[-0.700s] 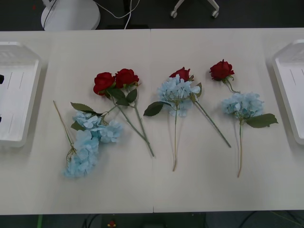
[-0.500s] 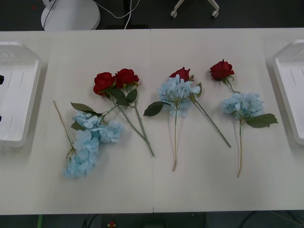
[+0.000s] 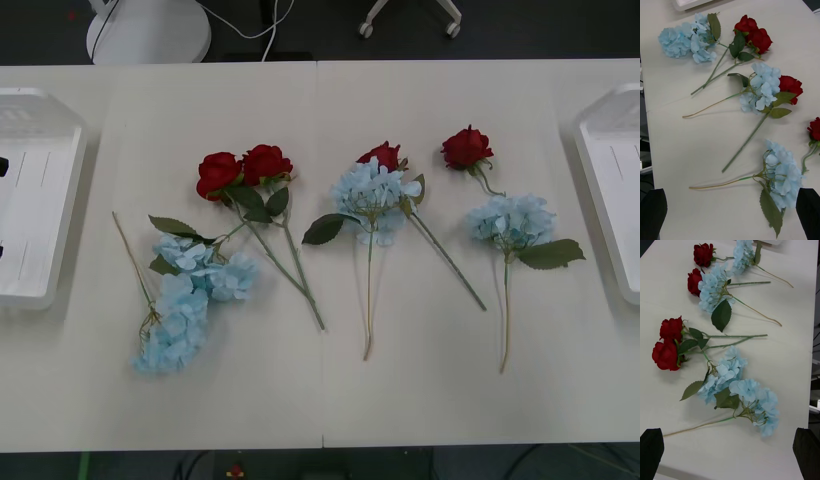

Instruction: Put the red flowers into the right box and the blue flowers into the left box

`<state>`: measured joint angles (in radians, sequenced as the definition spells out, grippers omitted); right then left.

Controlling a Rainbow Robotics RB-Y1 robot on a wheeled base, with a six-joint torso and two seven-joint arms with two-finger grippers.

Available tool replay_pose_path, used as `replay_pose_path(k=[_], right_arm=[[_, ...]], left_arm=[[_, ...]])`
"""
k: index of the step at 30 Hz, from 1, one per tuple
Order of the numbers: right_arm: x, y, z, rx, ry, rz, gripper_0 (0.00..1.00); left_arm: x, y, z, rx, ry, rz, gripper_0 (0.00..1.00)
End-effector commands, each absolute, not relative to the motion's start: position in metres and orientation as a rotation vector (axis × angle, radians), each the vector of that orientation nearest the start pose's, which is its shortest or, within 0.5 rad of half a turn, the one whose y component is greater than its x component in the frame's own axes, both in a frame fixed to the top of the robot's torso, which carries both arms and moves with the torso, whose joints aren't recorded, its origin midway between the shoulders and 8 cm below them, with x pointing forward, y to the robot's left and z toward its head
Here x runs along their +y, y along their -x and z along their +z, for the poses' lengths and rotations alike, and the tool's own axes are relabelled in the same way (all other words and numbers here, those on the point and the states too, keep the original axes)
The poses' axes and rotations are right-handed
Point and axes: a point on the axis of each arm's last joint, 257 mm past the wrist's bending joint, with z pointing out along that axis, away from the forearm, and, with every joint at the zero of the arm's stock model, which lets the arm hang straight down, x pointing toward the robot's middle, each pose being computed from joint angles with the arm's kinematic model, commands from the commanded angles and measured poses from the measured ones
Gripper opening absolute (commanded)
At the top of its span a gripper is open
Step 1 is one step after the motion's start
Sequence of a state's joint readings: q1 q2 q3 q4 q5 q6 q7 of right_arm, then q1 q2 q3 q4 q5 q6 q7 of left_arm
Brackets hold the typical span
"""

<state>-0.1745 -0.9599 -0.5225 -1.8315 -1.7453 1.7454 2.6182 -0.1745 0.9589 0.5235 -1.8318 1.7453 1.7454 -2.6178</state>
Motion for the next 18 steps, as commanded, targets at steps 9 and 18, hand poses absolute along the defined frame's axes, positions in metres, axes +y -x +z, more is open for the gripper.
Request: replay_pose_path(k=[9,18], right_arm=[[-0.3131,-0.3602,-0.0653,1.78,1.469,0.381,1.0],[-0.3131,-0.3602,-0.0653,1.78,1.469,0.381,1.0]], left_arm=[[0.3131,-0.3602,-0.0653,1.78,-1.469,-0.381,1.0],[0.3131,-0.3602,-0.0653,1.78,-1.469,-0.381,1.0]])
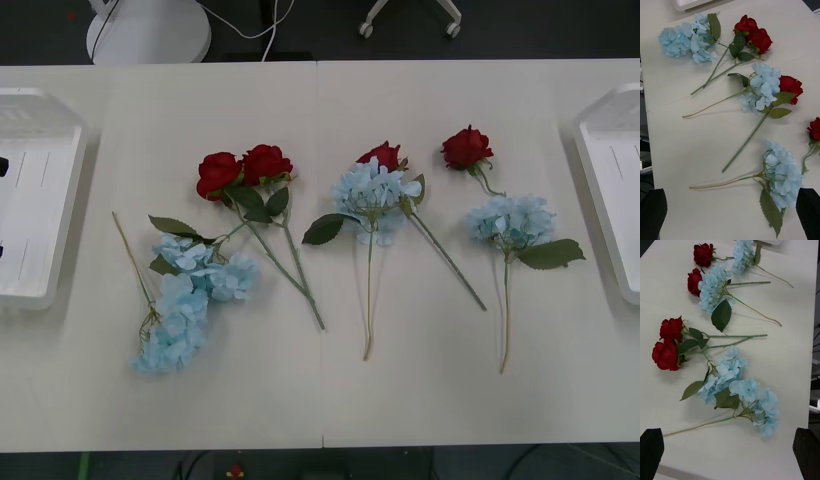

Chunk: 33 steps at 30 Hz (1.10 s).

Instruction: Put the red flowers into the right box and the blue flowers into the left box

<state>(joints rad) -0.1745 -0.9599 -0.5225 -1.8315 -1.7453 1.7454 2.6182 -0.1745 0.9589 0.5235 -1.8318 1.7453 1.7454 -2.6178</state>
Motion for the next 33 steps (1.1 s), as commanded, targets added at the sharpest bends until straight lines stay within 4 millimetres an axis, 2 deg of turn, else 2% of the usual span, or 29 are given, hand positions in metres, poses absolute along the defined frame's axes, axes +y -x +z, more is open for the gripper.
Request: replay_pose_path(k=[1,33], right_arm=[[-0.3131,-0.3602,-0.0653,1.78,1.469,0.381,1.0],[-0.3131,-0.3602,-0.0653,1.78,1.469,0.381,1.0]], left_arm=[[0.3131,-0.3602,-0.0653,1.78,-1.469,-0.381,1.0],[0.3131,-0.3602,-0.0653,1.78,-1.469,-0.381,1.0]])
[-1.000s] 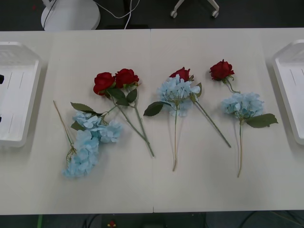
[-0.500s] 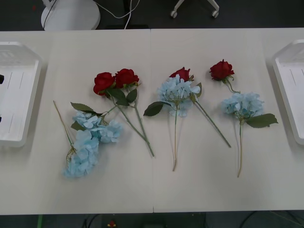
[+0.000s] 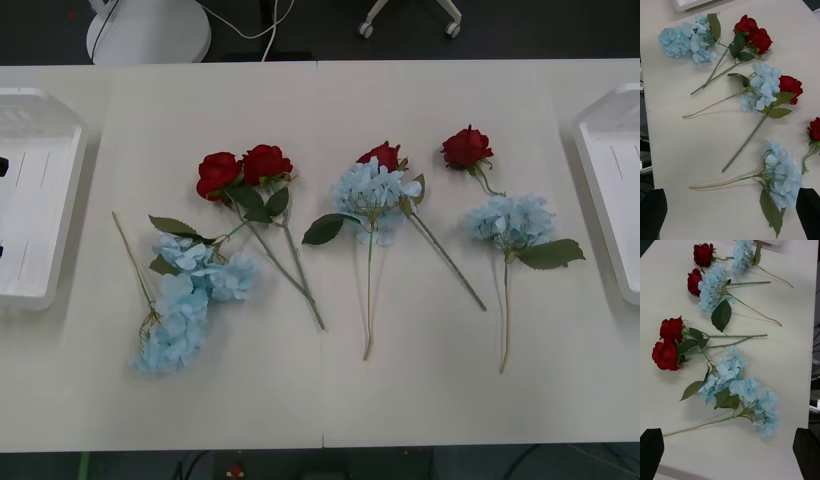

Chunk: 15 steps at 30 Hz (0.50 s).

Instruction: Put the red flowers into the right box and the blue flowers into the left box

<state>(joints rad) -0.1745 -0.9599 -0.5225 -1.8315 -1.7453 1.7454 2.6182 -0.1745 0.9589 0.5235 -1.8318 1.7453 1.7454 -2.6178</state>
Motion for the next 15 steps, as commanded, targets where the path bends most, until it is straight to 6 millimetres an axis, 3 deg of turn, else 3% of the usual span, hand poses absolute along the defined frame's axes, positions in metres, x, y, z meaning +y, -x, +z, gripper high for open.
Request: replay_pose_path(k=[1,15], right_arm=[[-0.3131,-0.3602,-0.0653,1.78,1.469,0.381,1.0],[-0.3131,-0.3602,-0.0653,1.78,1.469,0.381,1.0]], left_arm=[[0.3131,-0.3602,-0.0653,1.78,-1.469,-0.381,1.0],[0.3131,-0.3602,-0.0653,1.78,-1.469,-0.381,1.0]])
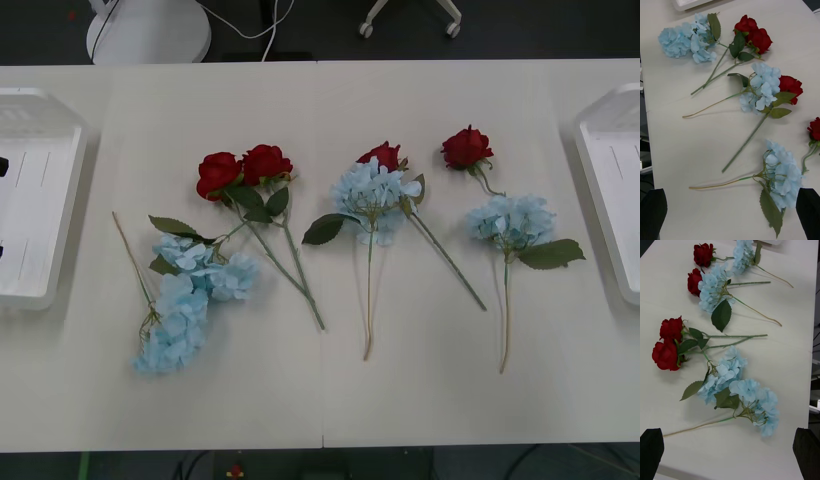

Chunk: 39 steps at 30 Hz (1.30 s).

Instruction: Put the red flowers into the right box and the blue flowers into the left box

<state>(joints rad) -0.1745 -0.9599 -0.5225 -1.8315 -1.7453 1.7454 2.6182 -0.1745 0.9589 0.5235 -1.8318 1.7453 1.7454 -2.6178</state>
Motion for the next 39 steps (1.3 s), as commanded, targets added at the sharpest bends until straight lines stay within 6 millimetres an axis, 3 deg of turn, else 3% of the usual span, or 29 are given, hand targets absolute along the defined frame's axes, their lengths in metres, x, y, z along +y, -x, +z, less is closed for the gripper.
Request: replay_pose_path(k=[1,12,13,17,18,20,24,30,34,39], right_arm=[[-0.313,-0.36,-0.065,1.78,1.469,0.381,1.0],[-0.313,-0.36,-0.065,1.78,1.469,0.381,1.0],[-0.313,-0.36,-0.065,1.78,1.469,0.381,1.0],[-0.313,-0.36,-0.065,1.78,1.469,0.381,1.0],[-0.318,-0.358,-0.085,1.839,1.44,0.42,1.0],[-0.322,-0.361,-0.09,1.863,1.432,0.405,1.0],[-0.319,-0.379,-0.085,1.869,1.449,0.347,1.0],[-0.296,-0.417,-0.069,1.88,1.345,0.361,1.0],[-0.282,-0.449,-0.055,1.929,1.258,0.414,1.0],[-0.273,-0.496,-0.04,2.035,1.167,0.437,1.0]], left_arm=[[0.313,-0.36,-0.065,1.78,-1.469,-0.381,1.0],[0.313,-0.36,-0.065,1.78,-1.469,-0.381,1.0],[0.304,-0.355,-0.087,1.794,-1.425,-0.481,1.0],[0.302,-0.357,-0.082,1.777,-1.393,-0.525,1.0],[0.304,-0.359,-0.08,1.779,-1.396,-0.512,1.0],[0.307,-0.363,-0.072,1.782,-1.404,-0.479,1.0],[0.319,-0.379,-0.063,1.865,-1.287,-0.494,1.0],[0.346,-0.417,-0.081,1.995,-1.154,-0.407,1.0],[0.355,-0.446,-0.093,1.96,-1.271,-0.203,0.96],[0.368,-0.456,-0.115,1.961,-1.371,-0.084,0.87]])
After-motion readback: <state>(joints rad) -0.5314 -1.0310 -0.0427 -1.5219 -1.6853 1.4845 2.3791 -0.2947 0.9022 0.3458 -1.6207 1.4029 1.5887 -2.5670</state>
